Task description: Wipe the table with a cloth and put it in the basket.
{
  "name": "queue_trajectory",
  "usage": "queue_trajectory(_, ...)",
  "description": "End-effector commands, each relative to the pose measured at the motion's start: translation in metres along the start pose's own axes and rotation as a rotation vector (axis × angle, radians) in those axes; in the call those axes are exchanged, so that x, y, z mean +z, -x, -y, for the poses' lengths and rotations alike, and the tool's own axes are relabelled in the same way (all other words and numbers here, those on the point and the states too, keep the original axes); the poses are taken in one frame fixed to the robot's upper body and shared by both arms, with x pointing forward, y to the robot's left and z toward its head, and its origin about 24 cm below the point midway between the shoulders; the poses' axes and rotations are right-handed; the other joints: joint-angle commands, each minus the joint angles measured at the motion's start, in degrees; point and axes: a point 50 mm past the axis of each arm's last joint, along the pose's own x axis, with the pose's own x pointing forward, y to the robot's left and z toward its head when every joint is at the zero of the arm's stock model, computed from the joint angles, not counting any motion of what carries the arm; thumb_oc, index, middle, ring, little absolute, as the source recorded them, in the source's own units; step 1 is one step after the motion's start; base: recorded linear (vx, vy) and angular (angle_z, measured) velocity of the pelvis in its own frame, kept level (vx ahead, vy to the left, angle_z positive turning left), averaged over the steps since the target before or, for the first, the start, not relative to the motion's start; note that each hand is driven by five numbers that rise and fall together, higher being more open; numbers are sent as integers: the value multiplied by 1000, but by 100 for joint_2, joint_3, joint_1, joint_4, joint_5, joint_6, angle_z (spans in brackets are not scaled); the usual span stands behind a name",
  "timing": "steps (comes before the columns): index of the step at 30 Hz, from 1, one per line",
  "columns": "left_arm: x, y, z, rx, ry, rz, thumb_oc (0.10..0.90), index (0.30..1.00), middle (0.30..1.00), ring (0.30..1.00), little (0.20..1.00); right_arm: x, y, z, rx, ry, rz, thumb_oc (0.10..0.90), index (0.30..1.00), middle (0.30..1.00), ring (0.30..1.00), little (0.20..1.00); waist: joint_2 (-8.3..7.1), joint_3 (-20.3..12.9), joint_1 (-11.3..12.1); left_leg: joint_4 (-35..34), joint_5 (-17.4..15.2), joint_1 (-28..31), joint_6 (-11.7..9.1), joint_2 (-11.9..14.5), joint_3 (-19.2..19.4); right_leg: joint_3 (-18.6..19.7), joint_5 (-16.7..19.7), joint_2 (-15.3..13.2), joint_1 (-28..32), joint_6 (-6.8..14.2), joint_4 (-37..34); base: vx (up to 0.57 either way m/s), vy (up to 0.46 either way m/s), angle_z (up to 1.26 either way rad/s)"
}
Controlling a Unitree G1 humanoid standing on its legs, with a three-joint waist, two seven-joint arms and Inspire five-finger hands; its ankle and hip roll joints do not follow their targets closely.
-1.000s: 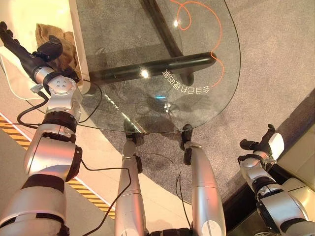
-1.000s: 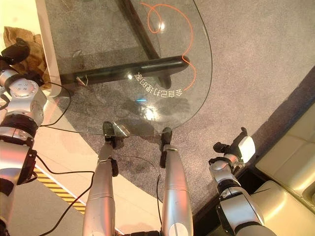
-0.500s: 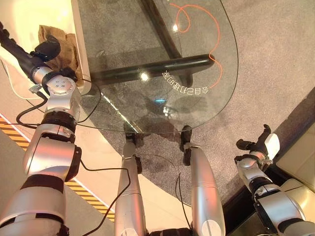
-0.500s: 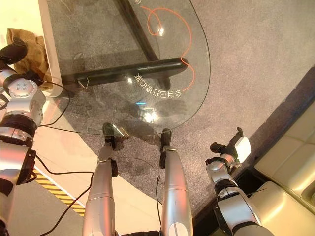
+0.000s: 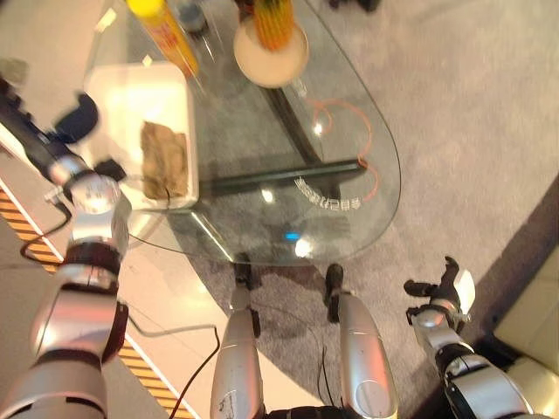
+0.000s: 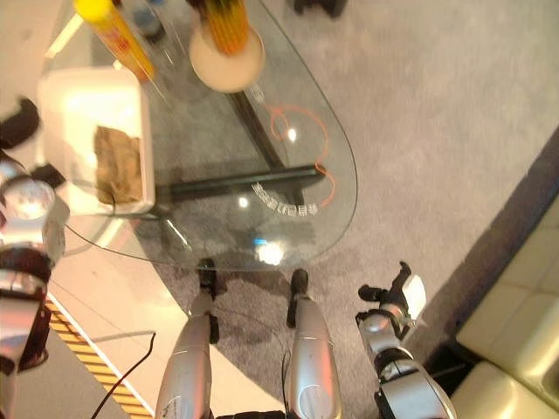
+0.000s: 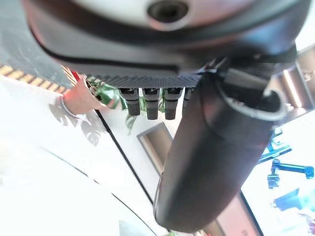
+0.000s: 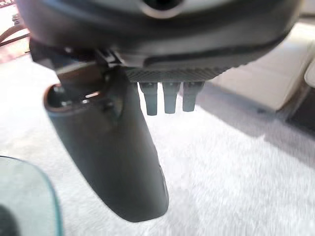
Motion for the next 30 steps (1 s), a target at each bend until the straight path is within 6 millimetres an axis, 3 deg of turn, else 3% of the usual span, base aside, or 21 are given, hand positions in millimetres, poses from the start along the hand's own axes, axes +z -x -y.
queue_trajectory(1,-5,-5,-34,6,-25,6,800,900,900,900,900,-35,2,22,-26,25,-76,800,900,900,900,900,-265,-839,194,-94,-730,716,303,-604,530,129,883,-33,742,78,-1626,111,-62,6)
queue_trajectory(4,-58,25,-56,-59,-135,-151,800,900,900,900,900,-64,11,26,19,39,-166,800,900,900,900,900,-267,-1206,252,-373,-670,1130,274,-590,527,34,938,-41,1240,112,-1929,106,-47,12)
queue_trajectory(7,-110,66,-72,-157,-299,-339,800,900,900,900,900,-92,25,26,87,80,-262,800,900,900,900,900,-258,-1582,344,-536,-633,1412,254,-561,503,-135,982,-59,1646,137,-2139,127,-58,27)
queue_trajectory(8,-134,89,-82,-208,-361,-452,800,900,900,900,900,-105,32,24,127,98,-312,800,900,900,900,900,-261,-1761,368,-536,-666,1512,243,-550,503,-216,994,-74,1831,158,-2235,145,-51,28)
queue_trajectory(11,-161,119,-95,-280,-451,-602,800,900,900,900,900,-121,42,23,222,153,-380,800,900,900,900,900,-265,-1960,364,-536,-698,1636,227,-540,502,-242,1009,-66,2011,168,-2325,106,-7,11)
queue_trajectory(12,-176,140,-104,-313,-496,-699,800,900,900,900,900,-129,47,22,270,211,-396,800,900,900,900,900,-267,-2092,364,-536,-731,1737,219,-536,518,-261,1000,-80,2124,175,-2363,99,20,-2)
queue_trajectory(13,-178,143,-105,-318,-500,-720,800,900,900,900,900,-130,48,22,279,220,-401,800,900,900,900,900,-267,-2107,363,-536,-737,1752,219,-536,520,-261,998,-81,2139,176,-2369,106,32,-2)
queue_trajectory(14,-189,160,-110,-335,-525,-786,800,900,900,900,900,-134,51,21,307,245,-416,800,900,900,900,900,-277,-2176,365,-536,-762,1816,223,-532,531,-261,984,-87,2202,174,-2378,45,23,0)
queue_trajectory(22,-220,238,-118,-565,-667,-1054,800,900,900,900,900,-150,67,11,452,358,-476,800,900,900,900,900,-368,-2341,333,-536,-893,2134,263,-477,625,-242,923,-82,2458,173,-2379,54,28,-3)
queue_trajectory(25,-225,255,-123,-640,-714,-1138,800,900,900,900,900,-153,73,6,492,388,-490,800,900,900,900,900,-381,-2364,312,-536,-927,2208,272,-443,678,-215,896,-72,2507,158,-2364,56,25,-8)
queue_trajectory(30,-228,268,-124,-678,-759,-1206,800,900,900,900,900,-156,79,0,519,407,-534,800,900,900,900,900,-378,-2379,273,-536,-968,2278,278,-417,694,-184,832,-39,2550,130,-2327,39,13,-17)
